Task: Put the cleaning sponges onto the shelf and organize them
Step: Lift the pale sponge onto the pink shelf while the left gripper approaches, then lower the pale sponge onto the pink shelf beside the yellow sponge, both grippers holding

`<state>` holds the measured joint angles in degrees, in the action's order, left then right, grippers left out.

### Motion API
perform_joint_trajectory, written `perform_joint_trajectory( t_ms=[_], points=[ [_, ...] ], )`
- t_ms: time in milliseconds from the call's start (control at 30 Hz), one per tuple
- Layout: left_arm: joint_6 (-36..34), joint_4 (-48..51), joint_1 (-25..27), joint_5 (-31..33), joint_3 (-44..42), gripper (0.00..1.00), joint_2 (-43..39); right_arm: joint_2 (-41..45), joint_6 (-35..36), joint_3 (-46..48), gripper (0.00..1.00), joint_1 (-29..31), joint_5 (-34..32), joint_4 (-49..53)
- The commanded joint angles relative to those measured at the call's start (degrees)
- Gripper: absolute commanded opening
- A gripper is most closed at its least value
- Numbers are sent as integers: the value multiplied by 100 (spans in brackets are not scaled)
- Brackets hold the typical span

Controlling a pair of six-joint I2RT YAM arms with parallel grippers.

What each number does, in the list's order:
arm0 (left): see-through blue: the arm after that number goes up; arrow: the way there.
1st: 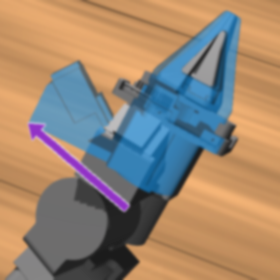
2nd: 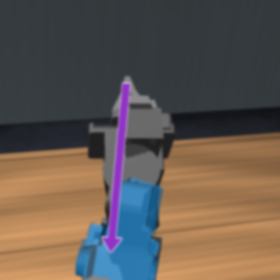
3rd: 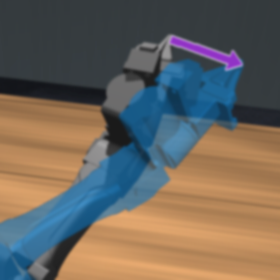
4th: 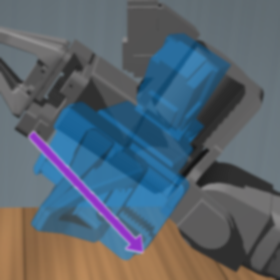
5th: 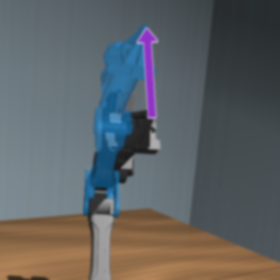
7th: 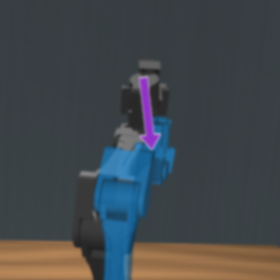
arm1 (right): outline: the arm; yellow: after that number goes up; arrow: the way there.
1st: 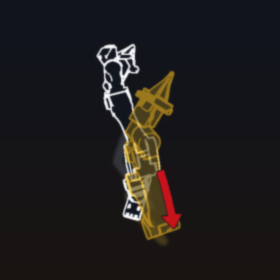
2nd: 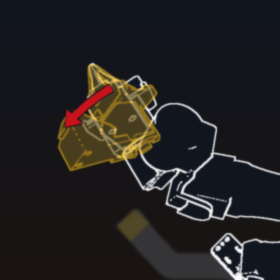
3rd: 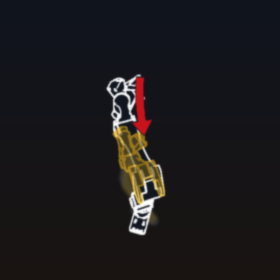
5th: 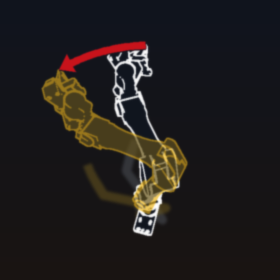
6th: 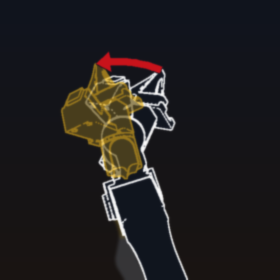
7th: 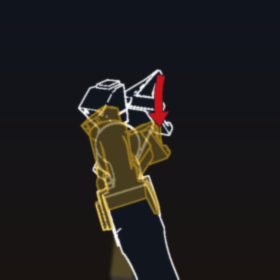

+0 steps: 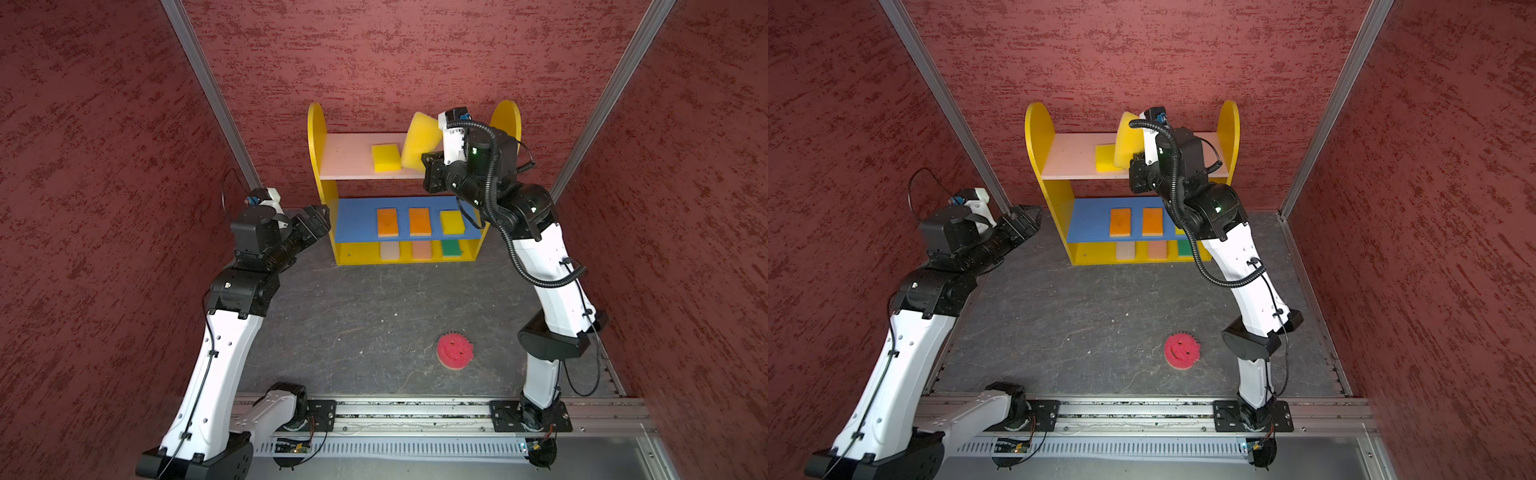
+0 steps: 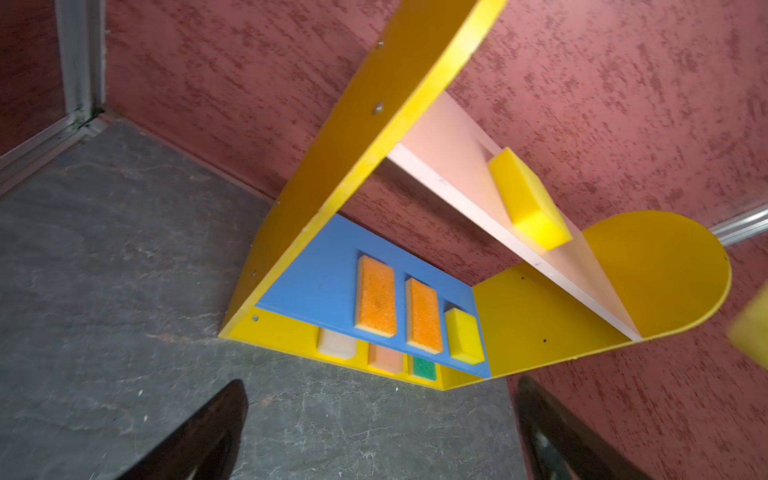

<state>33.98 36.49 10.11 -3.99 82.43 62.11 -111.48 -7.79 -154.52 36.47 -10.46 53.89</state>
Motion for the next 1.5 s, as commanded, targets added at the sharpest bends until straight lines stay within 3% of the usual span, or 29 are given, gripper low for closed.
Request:
perform_joint_trajectory(
  t_ms=[0, 267, 467, 867, 1100, 1367, 1467],
  points=[
    [-422, -336, 339, 125, 427, 100, 354, -279, 248, -21, 0, -275, -112, -53],
    [-654, -608, 478, 110, 982, 100, 1014, -637, 603, -28, 0, -557, -171, -578],
    [-655, -732, 584, -38, 1263, 100, 1419, -811, 484, -28, 0, -701, 37, -600],
    [-1183, -284, 1334, -265, 3509, 97, 2825, -934, -156, -26, 7, -1105, 667, -265],
    [-1320, -79, 1748, -467, 4757, 98, 3741, -941, -333, -25, 25, -1279, 1110, -191],
    [-1197, 141, 1975, -893, 6176, 98, 4833, -1016, -397, -19, 47, -1411, 1139, -151],
    [-1141, 8, 2020, -1013, 6379, 97, 5011, -1005, -424, -17, 51, -1453, 1110, -190]
  ],
)
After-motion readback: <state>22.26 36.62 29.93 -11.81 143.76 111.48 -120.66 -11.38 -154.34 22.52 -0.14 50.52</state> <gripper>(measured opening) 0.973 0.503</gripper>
